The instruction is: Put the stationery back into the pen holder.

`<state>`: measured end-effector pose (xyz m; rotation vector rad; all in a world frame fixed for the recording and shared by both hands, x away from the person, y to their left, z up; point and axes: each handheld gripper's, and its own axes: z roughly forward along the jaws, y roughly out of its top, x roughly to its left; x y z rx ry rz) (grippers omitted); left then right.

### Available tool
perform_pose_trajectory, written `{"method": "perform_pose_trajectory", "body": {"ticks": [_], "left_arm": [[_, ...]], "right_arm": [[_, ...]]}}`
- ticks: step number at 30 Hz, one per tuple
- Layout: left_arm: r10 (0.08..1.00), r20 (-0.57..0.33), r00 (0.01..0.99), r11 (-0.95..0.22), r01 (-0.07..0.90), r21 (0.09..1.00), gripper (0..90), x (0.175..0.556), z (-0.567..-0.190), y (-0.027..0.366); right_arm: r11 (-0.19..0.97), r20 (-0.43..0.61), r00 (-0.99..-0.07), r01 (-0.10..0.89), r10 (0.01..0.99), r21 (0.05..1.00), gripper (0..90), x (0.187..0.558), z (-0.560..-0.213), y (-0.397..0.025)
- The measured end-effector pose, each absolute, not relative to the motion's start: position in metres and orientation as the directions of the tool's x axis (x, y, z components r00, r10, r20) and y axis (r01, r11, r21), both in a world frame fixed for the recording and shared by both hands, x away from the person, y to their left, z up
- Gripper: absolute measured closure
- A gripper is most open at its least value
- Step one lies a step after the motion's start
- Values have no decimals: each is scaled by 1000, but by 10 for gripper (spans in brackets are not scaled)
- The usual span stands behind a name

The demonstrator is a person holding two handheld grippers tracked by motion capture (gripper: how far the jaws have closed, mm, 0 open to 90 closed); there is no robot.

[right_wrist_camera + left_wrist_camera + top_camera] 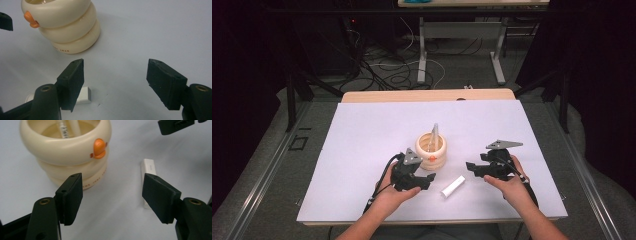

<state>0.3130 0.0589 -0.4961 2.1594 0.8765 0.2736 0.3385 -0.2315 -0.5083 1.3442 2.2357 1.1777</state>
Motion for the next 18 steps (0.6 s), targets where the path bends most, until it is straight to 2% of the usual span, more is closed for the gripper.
{"method": "perform_pose_trajectory", "body": {"ticks": [6,13,18], "left_arm": [[650,-75,756,-494,495,714,325,312,-496,42],[629,-73,774,-534,498,683,369,313,-500,27],[620,-104,777,-543,521,659,396,315,-508,17]], "right_arm": [[229,169,-525,610,834,759,301,339,-509,-233],[218,177,-515,617,839,756,301,340,-510,-234],[213,186,-511,623,839,753,301,340,-511,-235]]}}
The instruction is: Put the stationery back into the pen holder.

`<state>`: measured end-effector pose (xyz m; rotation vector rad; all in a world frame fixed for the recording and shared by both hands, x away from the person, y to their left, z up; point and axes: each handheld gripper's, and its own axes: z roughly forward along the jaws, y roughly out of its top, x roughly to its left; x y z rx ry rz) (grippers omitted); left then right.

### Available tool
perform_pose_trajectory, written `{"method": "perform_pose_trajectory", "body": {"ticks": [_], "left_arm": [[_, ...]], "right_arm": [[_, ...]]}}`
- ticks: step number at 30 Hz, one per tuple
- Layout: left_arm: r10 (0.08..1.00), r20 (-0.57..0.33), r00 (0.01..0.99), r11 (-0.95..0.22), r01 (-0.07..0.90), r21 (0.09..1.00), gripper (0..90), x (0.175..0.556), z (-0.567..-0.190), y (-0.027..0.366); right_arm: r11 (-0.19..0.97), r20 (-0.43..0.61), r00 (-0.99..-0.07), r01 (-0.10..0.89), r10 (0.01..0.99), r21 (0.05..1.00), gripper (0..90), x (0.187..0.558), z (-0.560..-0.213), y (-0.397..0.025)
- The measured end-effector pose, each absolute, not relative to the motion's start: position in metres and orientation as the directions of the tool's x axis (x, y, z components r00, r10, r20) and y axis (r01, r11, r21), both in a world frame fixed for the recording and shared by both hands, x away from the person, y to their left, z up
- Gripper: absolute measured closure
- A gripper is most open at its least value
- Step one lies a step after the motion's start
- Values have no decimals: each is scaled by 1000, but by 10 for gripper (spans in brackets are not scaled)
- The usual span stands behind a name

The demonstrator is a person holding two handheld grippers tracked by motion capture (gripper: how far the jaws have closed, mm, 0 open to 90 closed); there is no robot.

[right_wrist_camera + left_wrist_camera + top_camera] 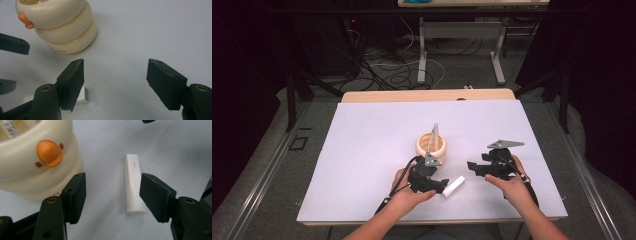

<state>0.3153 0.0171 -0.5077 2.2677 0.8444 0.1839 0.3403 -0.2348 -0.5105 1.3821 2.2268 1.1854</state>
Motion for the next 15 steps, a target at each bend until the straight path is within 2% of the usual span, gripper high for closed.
{"method": "perform_pose_trajectory", "body": {"ticks": [5,15], "left_arm": [[604,-101,790,-570,517,638,416,316,-514,8],[586,-150,796,-596,549,586,465,316,-528,-1]], "right_arm": [[214,184,-512,622,839,753,300,341,-511,-235],[204,190,-506,623,841,755,292,341,-511,-236]]}}
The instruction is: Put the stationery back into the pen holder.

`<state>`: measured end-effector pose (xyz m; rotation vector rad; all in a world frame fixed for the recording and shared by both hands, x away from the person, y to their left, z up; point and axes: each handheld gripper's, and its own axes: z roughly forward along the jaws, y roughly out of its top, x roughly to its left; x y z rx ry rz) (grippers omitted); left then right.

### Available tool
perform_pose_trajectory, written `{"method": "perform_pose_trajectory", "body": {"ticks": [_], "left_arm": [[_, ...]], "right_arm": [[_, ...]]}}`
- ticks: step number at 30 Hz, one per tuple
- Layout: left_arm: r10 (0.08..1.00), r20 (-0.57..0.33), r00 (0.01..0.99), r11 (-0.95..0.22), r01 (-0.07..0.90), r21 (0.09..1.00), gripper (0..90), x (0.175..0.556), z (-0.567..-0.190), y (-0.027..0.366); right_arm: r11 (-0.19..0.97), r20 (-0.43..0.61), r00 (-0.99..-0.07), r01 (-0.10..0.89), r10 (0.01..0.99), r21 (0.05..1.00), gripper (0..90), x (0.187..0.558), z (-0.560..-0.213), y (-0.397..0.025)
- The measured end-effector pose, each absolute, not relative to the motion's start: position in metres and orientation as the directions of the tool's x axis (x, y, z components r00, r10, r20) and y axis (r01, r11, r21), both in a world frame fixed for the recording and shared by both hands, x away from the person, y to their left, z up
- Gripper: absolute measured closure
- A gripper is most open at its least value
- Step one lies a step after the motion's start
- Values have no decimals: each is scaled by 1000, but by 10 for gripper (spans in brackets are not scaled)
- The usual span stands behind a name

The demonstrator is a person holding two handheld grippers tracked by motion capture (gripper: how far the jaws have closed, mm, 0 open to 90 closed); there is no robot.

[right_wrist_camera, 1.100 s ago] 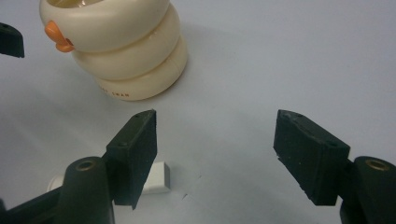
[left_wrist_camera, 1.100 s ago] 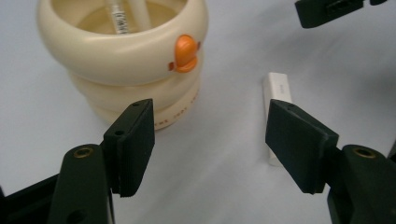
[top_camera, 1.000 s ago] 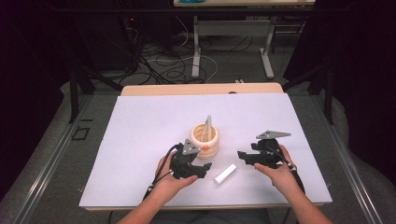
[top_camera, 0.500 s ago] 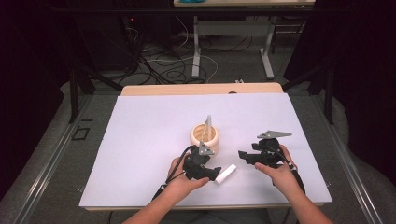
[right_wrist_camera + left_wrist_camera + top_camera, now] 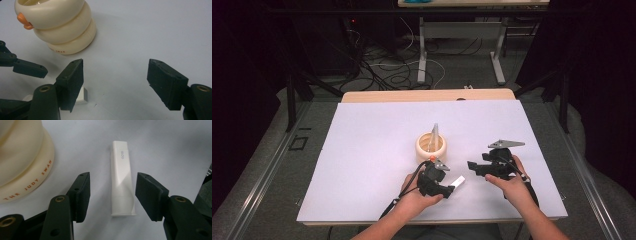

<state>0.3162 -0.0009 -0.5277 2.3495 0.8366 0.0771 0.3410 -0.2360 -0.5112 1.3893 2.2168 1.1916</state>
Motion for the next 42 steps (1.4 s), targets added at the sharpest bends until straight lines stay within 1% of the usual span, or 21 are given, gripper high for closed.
{"method": "perform_pose_trajectory", "body": {"ticks": [5,14,19,29,42], "left_arm": [[586,-165,793,-597,561,574,493,315,-532,-6],[584,-153,797,-605,553,572,548,312,-537,-10],[583,-157,797,-617,561,552,574,311,-538,-12],[588,-138,797,-629,557,542,660,310,-540,-13],[590,-141,795,-631,562,535,671,310,-539,-13]], "right_arm": [[205,189,-506,624,842,754,292,342,-512,-236],[204,195,-505,629,841,750,291,342,-513,-236],[204,191,-506,625,841,754,291,342,-512,-237],[205,192,-506,627,841,752,291,342,-513,-236],[200,194,-503,626,842,754,291,342,-513,-237]]}}
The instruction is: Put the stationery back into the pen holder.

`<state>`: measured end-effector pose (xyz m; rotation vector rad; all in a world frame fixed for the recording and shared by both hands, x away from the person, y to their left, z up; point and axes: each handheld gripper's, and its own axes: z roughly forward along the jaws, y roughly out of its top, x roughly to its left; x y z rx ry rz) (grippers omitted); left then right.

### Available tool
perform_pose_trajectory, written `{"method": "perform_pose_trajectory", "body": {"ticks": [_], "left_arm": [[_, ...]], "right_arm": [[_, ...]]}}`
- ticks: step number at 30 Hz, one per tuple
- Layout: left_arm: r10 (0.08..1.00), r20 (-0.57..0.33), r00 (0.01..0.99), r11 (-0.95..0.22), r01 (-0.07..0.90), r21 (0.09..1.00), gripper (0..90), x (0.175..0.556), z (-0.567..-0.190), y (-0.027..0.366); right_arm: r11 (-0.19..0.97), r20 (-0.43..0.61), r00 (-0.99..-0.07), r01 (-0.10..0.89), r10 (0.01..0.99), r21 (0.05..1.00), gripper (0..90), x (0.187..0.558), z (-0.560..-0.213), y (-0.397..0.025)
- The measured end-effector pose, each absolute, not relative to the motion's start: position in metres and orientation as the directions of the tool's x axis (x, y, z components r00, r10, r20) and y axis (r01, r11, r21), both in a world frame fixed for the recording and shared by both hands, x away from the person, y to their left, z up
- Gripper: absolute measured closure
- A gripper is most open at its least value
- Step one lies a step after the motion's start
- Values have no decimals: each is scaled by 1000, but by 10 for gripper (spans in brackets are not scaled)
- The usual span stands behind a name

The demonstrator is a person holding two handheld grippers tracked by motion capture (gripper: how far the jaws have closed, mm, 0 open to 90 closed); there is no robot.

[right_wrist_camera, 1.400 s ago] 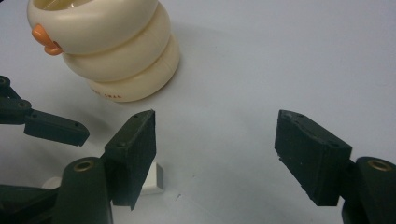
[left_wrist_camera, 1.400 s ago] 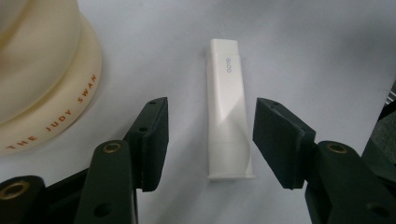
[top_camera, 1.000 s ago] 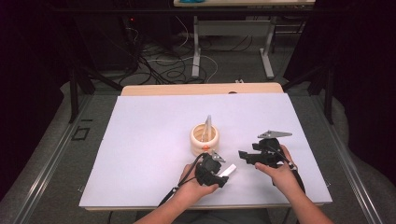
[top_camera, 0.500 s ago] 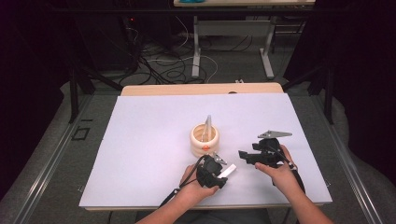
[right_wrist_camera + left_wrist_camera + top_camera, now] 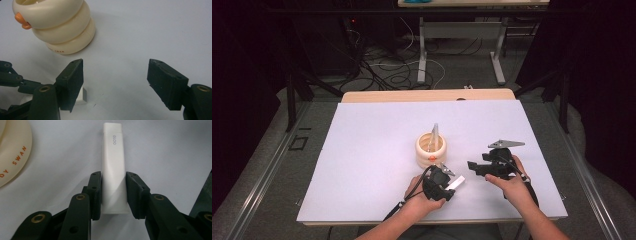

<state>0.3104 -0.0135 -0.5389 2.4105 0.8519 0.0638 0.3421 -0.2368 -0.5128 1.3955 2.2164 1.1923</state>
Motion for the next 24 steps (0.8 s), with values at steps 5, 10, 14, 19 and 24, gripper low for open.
{"method": "perform_pose_trajectory", "body": {"ticks": [5,10,14,19,24], "left_arm": [[584,-142,799,-632,558,538,671,311,-535,-10],[585,-142,798,-620,553,557,671,312,-526,-3],[586,-137,798,-611,547,572,672,313,-517,7],[585,-125,801,-606,534,590,671,313,-510,16],[572,-100,814,-616,507,603,671,314,-504,24]], "right_arm": [[199,191,-502,622,843,757,292,343,-513,-238],[191,194,-498,621,845,760,292,342,-512,-239],[189,193,-497,619,846,762,291,342,-512,-239],[188,196,-498,619,845,763,292,342,-512,-239],[182,206,-495,626,844,758,291,342,-512,-237]]}}
